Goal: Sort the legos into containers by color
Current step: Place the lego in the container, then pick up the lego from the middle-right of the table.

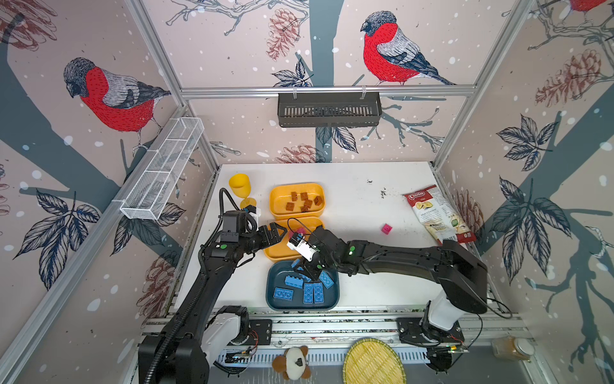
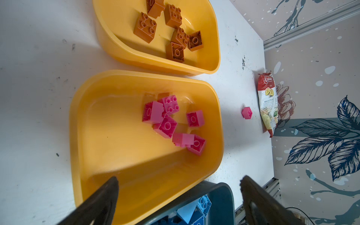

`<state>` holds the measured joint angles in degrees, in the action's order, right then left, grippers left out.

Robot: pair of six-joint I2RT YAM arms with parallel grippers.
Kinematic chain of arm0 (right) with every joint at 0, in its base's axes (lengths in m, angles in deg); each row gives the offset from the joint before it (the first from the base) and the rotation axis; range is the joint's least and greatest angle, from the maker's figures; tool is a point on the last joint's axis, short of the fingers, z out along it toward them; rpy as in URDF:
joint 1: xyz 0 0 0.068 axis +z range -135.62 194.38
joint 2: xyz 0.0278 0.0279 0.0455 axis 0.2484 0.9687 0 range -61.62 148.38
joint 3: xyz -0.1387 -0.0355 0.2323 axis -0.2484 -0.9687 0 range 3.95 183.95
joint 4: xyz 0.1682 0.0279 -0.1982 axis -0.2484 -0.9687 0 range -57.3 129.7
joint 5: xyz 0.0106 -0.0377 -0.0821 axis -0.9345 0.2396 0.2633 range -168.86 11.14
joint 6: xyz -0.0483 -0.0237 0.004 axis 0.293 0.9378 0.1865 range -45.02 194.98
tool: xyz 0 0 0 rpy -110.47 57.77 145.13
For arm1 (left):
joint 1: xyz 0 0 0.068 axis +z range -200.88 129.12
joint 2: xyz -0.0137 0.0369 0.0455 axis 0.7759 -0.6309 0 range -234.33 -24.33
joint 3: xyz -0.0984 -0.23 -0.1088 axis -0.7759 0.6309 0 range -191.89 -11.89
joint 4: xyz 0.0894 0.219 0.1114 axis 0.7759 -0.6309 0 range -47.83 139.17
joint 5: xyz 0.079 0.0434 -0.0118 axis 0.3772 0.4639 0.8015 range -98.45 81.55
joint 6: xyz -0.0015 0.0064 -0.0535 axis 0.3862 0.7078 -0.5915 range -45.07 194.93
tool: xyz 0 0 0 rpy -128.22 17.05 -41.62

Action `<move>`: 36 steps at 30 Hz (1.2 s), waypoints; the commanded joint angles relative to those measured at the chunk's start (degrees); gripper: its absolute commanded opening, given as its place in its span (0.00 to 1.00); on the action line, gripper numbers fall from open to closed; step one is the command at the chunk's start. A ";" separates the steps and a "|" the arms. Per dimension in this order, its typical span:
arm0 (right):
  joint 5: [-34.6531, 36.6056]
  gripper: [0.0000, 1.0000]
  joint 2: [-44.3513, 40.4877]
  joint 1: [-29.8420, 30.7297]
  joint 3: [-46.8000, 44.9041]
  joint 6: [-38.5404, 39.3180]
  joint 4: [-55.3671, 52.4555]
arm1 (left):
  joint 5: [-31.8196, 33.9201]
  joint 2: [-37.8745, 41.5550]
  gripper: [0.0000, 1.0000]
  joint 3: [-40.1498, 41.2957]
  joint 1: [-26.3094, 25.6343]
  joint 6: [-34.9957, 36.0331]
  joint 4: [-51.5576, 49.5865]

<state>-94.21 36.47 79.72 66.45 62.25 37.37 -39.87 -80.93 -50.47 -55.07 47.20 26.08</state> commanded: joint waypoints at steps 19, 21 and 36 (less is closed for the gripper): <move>4.25 0.68 -8.93 -19.68 -0.03 -2.01 -15.99 | -5.74 -2.99 0.97 0.62 0.32 -0.04 2.80; 6.20 0.70 -8.87 -24.66 1.16 -3.88 -22.01 | -6.85 -4.04 0.97 0.49 0.32 -0.27 3.43; 14.51 0.76 -9.39 -48.53 -2.51 -13.19 -31.61 | -9.48 -7.08 0.97 -1.05 0.32 0.19 4.46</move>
<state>-80.72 26.54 32.86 64.48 51.91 7.23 -48.30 -88.01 -51.06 -54.83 47.20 29.64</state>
